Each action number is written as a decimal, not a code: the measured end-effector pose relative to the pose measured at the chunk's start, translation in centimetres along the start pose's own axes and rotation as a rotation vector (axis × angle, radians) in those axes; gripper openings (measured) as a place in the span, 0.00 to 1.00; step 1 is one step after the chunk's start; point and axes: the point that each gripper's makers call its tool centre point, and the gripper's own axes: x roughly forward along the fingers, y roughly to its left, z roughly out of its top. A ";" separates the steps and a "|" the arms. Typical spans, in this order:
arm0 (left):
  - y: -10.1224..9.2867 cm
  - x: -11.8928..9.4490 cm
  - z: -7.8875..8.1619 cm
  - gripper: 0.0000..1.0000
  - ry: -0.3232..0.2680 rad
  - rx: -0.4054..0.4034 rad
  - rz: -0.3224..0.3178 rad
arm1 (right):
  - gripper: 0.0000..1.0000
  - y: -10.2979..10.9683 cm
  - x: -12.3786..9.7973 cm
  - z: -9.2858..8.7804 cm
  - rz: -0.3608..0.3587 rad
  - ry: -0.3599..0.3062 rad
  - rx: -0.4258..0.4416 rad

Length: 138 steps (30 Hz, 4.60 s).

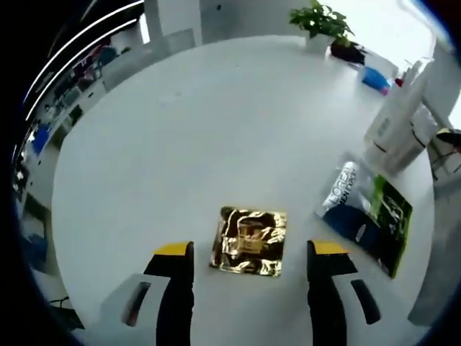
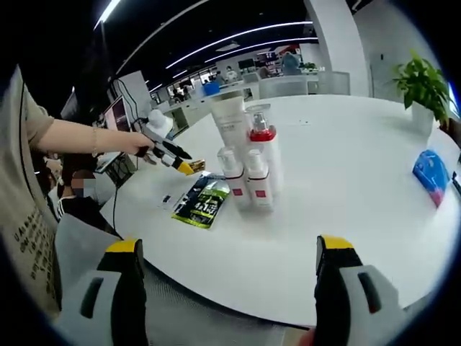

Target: Arrange the skincare products in the storage area until every visible bottle or jar stands upright without overlapping.

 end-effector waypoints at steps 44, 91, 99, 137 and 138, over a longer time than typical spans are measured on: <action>-1.6 -4.2 -1.8 0.33 -0.015 -0.458 0.172 | 0.99 0.8 0.1 0.0 0.031 0.010 -0.031; -5.1 -3.2 -3.7 0.37 -0.075 -0.760 0.340 | 0.99 1.0 0.0 0.0 0.041 0.008 -0.023; -5.5 -3.1 -3.5 0.43 -0.081 -0.752 0.323 | 0.99 1.1 0.0 0.0 0.042 0.007 -0.027; -6.5 -9.3 -4.3 0.70 -0.253 -0.692 0.296 | 0.99 1.8 -0.3 0.5 0.078 -0.028 -0.065; -6.6 -9.5 -4.7 0.71 -0.254 -0.685 0.294 | 0.99 1.9 -0.3 0.5 0.080 -0.027 -0.066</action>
